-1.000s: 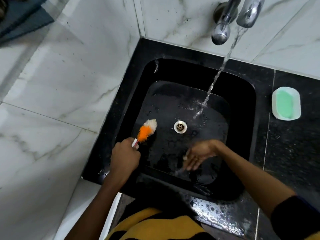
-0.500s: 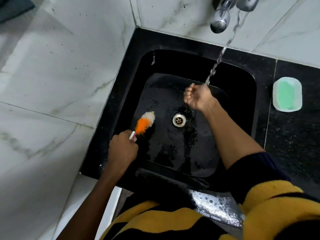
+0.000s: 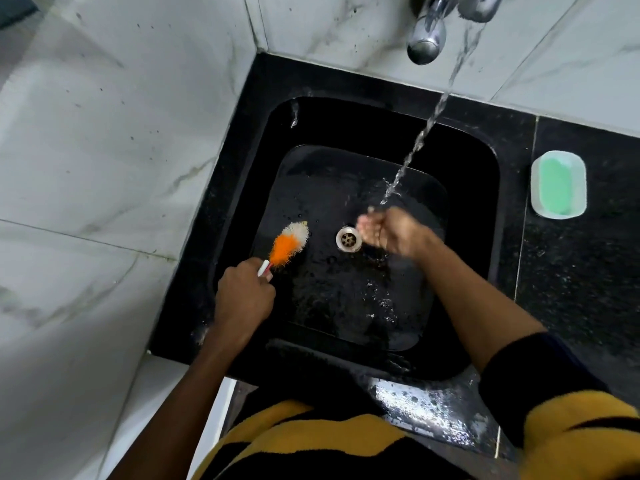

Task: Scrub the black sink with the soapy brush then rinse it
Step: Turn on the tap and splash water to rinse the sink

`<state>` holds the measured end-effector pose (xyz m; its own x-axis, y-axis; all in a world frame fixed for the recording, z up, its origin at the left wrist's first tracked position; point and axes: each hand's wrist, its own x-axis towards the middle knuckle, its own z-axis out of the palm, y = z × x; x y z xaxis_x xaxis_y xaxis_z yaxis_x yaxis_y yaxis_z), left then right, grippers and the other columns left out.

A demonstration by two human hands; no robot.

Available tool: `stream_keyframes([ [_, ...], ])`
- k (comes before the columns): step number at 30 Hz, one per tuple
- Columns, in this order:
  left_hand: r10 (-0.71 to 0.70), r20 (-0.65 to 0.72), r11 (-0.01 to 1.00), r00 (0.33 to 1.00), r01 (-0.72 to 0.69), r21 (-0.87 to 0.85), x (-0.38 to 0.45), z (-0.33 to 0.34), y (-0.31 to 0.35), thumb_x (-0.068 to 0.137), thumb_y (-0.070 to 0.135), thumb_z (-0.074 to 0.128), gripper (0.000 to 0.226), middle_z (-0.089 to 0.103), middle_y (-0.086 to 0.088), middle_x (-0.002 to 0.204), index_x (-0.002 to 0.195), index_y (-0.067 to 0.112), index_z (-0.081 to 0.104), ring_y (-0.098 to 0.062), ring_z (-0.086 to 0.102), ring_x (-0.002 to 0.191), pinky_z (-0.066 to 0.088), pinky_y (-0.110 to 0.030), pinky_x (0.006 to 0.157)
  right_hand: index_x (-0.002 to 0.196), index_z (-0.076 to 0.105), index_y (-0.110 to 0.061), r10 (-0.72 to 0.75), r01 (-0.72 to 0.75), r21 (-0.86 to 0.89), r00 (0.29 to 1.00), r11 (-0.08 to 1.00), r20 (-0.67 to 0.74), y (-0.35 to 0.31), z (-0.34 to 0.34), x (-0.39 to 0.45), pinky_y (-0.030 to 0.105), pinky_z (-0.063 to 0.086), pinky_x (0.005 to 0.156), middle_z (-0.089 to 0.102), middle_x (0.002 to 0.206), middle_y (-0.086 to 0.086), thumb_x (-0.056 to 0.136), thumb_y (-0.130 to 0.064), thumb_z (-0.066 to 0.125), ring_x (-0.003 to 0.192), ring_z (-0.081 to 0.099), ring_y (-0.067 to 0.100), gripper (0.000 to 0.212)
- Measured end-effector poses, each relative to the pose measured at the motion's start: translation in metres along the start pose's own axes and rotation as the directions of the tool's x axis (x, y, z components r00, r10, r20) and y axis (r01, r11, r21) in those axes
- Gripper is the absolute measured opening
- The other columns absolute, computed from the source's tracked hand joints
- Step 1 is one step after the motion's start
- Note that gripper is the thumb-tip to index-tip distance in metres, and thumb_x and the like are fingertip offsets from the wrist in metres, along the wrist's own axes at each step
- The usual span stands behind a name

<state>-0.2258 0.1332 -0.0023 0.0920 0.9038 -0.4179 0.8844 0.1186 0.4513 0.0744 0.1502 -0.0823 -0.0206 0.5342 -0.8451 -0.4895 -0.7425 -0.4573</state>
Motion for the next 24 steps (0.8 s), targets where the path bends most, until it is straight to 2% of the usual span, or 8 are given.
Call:
stream_keyframes([
  [7,0.022,0.009,1.000,1.000,-0.023,0.022,-0.002,0.002,0.009,0.094,0.010,0.056,0.012,0.061,-0.006,0.071,0.086,0.011,0.065,-0.027,0.058,0.068,0.041,-0.032,0.062,0.058,0.042,-0.016,-0.142,0.037,0.562,0.979,0.826,0.145,-0.059,0.008,-0.005,0.020,0.019,0.050,0.037,0.054,-0.001,0.092,-0.011,0.031,0.044,0.028,0.010,0.036],
  [10,0.023,0.022,0.999,0.999,-0.023,0.022,-0.002,0.003,0.010,0.091,0.010,0.055,0.015,0.065,-0.008,0.071,0.081,0.013,0.064,-0.027,0.060,0.068,0.044,-0.034,0.062,0.068,0.046,-0.017,-0.110,0.012,0.358,0.960,0.934,0.256,-0.057,0.005,-0.023,0.020,0.030,0.047,0.043,0.057,-0.001,0.086,-0.006,0.040,0.047,0.039,0.010,0.022],
  [13,0.032,0.019,0.999,0.999,-0.032,0.001,-0.002,0.005,0.011,0.092,0.011,0.055,0.016,0.064,-0.009,0.069,0.078,0.013,0.063,-0.028,0.060,0.066,0.051,-0.039,0.063,0.083,0.060,-0.004,0.095,0.005,-0.299,0.943,0.954,0.318,-0.024,-0.008,-0.037,0.028,0.054,0.061,0.065,0.076,0.016,0.094,-0.002,0.039,0.065,0.063,0.021,0.023],
  [15,0.028,0.016,1.000,0.999,-0.028,0.000,-0.002,0.006,0.012,0.093,0.011,0.056,0.015,0.065,-0.010,0.070,0.080,0.012,0.065,-0.026,0.058,0.065,0.047,-0.036,0.062,0.101,0.063,0.010,0.479,-0.105,-0.726,0.813,0.679,0.331,0.013,-0.023,-0.043,0.034,0.055,0.081,0.066,0.104,0.029,0.098,-0.003,0.038,0.087,0.067,0.030,0.029],
  [17,0.024,0.016,1.000,1.000,-0.024,0.007,-0.002,0.007,0.011,0.093,0.011,0.057,0.014,0.065,-0.009,0.071,0.082,0.012,0.066,-0.024,0.056,0.065,0.042,-0.033,0.060,0.119,0.059,0.008,0.740,-0.148,-0.969,0.671,0.196,0.047,0.048,-0.035,-0.052,0.028,0.051,0.083,0.063,0.113,0.021,0.100,-0.006,0.040,0.096,0.064,0.023,0.030],
  [19,0.021,0.018,1.000,1.000,-0.021,-0.005,-0.001,0.008,0.010,0.093,0.011,0.058,0.014,0.066,-0.009,0.071,0.083,0.013,0.067,-0.025,0.058,0.067,0.045,-0.034,0.063,0.123,0.061,0.001,0.476,-0.073,-0.960,0.856,-0.272,-0.200,0.068,-0.046,-0.064,0.027,0.049,0.078,0.064,0.113,0.013,0.095,-0.009,0.051,0.102,0.064,0.023,0.031],
  [21,0.023,0.024,1.000,0.999,-0.022,-0.011,0.000,0.010,0.010,0.093,0.012,0.058,0.014,0.066,-0.009,0.071,0.082,0.013,0.067,-0.027,0.059,0.067,0.048,-0.036,0.064,0.113,0.065,0.001,0.087,-0.067,-0.849,0.987,-0.524,-0.132,0.062,-0.053,-0.074,0.030,0.050,0.079,0.064,0.118,0.017,0.088,-0.006,0.056,0.109,0.063,0.030,0.027],
  [24,0.020,0.038,1.000,0.999,-0.019,-0.019,-0.002,0.012,0.012,0.092,0.012,0.057,0.014,0.066,-0.008,0.070,0.082,0.014,0.067,-0.027,0.061,0.067,0.053,-0.039,0.065,0.094,0.067,0.002,-0.187,-0.103,-0.989,0.975,0.106,-0.122,0.046,-0.061,-0.057,0.034,0.048,0.080,0.066,0.098,0.023,0.092,-0.013,0.051,0.095,0.064,0.033,0.022],
])
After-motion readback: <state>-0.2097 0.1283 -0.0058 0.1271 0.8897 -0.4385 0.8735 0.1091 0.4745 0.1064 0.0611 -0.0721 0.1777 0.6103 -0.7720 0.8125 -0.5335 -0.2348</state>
